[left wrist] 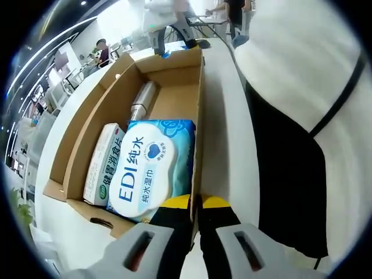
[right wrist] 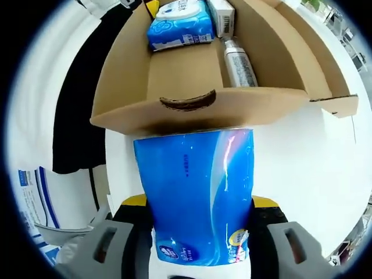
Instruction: Operate the shoe box by opening the lid, removing the specified soft item, and placing it in the target area until the item is outside and the box remains undamaged.
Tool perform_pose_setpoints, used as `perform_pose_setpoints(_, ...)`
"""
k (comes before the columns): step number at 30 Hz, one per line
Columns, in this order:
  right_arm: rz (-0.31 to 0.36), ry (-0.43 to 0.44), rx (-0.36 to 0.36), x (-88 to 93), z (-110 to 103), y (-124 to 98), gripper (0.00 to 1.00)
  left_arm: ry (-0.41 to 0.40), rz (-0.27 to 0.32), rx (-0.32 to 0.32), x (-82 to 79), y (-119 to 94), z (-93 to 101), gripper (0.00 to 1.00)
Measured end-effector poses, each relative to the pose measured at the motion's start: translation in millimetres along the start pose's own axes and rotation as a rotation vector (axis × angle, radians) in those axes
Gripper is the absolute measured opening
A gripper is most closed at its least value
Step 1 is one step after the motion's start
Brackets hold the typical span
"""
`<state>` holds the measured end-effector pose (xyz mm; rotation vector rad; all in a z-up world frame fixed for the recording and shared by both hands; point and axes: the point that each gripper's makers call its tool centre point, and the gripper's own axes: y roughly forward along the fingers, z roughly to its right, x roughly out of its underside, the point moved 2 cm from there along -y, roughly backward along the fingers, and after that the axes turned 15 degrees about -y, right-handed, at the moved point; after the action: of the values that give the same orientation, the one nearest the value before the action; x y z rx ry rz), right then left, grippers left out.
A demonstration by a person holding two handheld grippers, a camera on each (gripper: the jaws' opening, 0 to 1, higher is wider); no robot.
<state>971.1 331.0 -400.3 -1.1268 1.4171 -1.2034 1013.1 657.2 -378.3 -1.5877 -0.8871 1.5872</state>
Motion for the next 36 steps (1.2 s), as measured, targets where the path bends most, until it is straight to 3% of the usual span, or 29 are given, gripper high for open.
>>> perform_pose_setpoints(24, 0.005, 0.021, -0.037, -1.2, -7, 1, 0.66, -0.015, 0.006, -0.021, -1.7, 0, 0.6, 0.04)
perform_pose_setpoints(36, 0.022, 0.025, -0.016, -0.4, -9, 7, 0.71, -0.009, 0.008, -0.023, -1.1, 1, 0.1, 0.04)
